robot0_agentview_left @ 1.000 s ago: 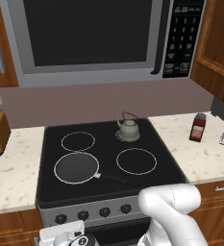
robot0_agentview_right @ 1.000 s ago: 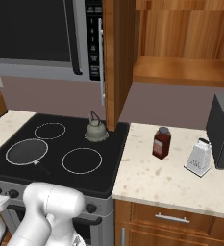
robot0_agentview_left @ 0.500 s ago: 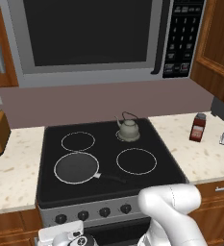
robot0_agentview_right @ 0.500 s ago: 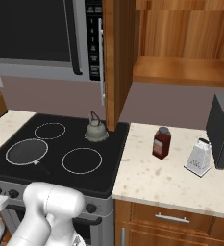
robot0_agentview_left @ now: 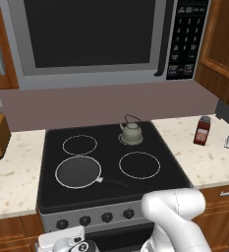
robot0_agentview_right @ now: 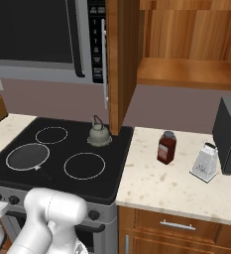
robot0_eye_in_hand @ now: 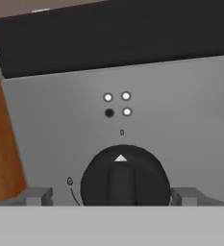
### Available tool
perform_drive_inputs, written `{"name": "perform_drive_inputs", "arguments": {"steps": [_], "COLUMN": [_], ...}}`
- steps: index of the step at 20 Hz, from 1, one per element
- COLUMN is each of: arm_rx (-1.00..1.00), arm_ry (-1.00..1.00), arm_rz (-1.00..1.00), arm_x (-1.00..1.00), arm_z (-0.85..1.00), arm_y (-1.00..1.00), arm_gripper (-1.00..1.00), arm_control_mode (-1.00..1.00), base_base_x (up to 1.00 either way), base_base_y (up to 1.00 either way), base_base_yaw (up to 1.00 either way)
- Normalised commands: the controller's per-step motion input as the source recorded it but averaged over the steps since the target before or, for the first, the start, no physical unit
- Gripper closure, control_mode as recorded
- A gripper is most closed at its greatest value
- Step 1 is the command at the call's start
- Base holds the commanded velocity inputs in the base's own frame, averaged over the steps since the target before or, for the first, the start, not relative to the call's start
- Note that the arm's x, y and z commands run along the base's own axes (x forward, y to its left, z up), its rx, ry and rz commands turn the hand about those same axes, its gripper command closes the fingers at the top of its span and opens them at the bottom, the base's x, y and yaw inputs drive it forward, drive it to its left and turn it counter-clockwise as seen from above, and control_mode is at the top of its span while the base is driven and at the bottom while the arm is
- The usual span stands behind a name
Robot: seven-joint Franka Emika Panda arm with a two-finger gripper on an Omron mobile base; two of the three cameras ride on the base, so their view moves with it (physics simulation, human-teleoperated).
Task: Pick the pan from the cabinet and place it on the stove. Then turn on the stove burner for the pan.
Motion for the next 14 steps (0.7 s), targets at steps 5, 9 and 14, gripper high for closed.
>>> {"name": "perform_drive_inputs", "arguments": {"steps": [5,9,14], "arm_rx": [0.0,0.0,-0.01], "arm_ry": [0.0,0.0,-0.02], "arm_rz": [0.0,0.01,0.03], "arm_x": [0.03,0.01,0.0], "arm_z": [0.0,0.0,0.06], "arm_y": [0.14,0.01,0.01], "arm_gripper": [1.0,1.0,1.0], "arm_control_mode": [-1.0,-1.0,-1.0], "base_base_x": [0.0,0.0,0.0], "base_base_y": [0.0,0.0,0.0], "base_base_yaw": [0.0,0.0,0.0]}}
